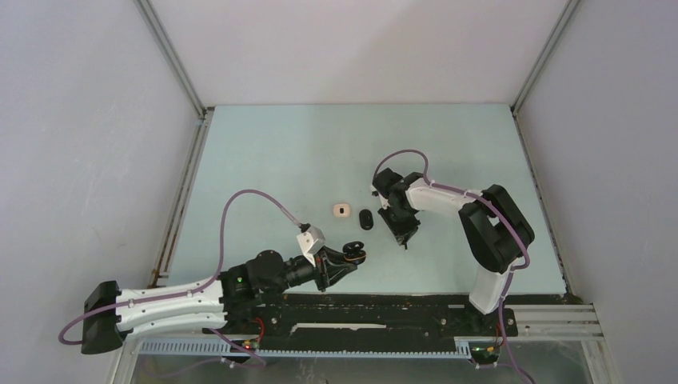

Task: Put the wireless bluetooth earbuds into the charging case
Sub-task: Pick up the earbud from the center of the board, then place the earbud in the charging case.

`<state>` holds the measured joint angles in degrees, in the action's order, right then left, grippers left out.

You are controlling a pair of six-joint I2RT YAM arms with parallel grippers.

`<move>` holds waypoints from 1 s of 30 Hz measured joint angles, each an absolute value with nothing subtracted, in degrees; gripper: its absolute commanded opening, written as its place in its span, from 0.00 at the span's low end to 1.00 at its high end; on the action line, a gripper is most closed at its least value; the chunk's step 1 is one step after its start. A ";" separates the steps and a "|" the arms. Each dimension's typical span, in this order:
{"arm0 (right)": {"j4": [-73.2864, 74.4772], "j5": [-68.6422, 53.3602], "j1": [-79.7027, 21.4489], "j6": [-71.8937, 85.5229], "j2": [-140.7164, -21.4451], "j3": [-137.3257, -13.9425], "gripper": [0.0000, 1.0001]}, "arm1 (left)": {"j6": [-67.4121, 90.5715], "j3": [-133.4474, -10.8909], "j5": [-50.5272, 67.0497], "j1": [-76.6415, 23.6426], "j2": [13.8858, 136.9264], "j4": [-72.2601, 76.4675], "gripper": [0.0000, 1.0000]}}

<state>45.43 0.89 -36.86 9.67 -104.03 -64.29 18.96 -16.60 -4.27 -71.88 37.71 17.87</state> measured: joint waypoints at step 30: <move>44.86 -12.08 -33.47 2.63 -90.65 -64.07 0.00 | 18.39 -16.60 -4.27 -71.88 38.28 17.89 0.00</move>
<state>44.86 -12.08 -33.47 2.63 -90.65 -64.07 18.39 -16.60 -4.27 -71.88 38.28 17.89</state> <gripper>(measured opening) 0.200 0.282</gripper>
